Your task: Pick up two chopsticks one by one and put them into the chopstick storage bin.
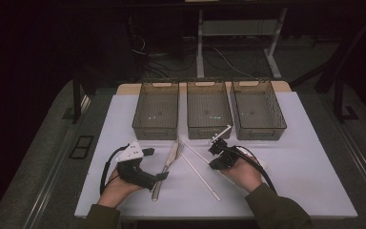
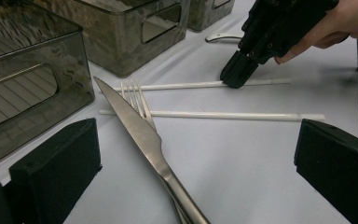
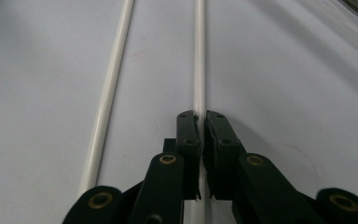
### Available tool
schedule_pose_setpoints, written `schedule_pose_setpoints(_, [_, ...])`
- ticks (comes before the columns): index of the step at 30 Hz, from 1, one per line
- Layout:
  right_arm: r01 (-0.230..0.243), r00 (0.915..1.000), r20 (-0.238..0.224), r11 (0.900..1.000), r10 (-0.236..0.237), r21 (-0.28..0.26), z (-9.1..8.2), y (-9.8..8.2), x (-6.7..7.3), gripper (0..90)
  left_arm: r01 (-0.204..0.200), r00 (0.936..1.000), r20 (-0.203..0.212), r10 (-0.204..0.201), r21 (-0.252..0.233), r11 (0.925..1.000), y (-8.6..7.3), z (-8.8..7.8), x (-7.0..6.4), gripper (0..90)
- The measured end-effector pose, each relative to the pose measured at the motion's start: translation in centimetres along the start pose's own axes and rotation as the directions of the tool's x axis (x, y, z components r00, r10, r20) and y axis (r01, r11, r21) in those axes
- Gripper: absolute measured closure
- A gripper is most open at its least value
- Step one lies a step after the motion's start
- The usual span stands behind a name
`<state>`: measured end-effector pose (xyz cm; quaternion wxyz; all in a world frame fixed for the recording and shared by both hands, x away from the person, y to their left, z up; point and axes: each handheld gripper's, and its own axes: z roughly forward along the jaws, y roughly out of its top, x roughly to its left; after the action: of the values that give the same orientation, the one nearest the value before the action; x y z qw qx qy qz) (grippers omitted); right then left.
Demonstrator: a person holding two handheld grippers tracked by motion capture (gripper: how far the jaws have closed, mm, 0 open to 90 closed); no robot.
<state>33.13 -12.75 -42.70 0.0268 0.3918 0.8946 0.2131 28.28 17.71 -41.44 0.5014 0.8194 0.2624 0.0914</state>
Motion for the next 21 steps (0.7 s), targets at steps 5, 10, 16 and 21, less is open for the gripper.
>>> schedule_pose_setpoints(5, [-0.003,0.9998,-0.017,1.0,0.003,-0.014,-0.1,-0.2,-0.3,84.4,0.0,1.0,0.001,0.0,-0.002,1.0,0.0,-0.1,0.0,0.0])
schedule_pose_setpoints(10, [0.001,0.9998,-0.017,1.0,-0.002,-0.019,-0.3,-0.4,-0.3,84.4,0.0,1.0,-0.001,0.0,-0.002,1.0,0.0,-0.1,0.1,0.0])
schedule_pose_setpoints(16, [0.0,0.9998,-0.02,0.999,-0.001,-0.042,-1.0,-1.0,-0.8,84.4,0.001,1.0,-0.002,-0.001,-0.004,1.0,0.0,-0.1,0.1,0.0])
schedule_pose_setpoints(21, [-0.019,0.9985,-0.053,0.997,0.015,-0.07,-2.0,-1.6,-1.3,84.4,0.002,1.0,-0.003,-0.002,-0.003,1.0,0.0,-0.1,0.1,0.0])
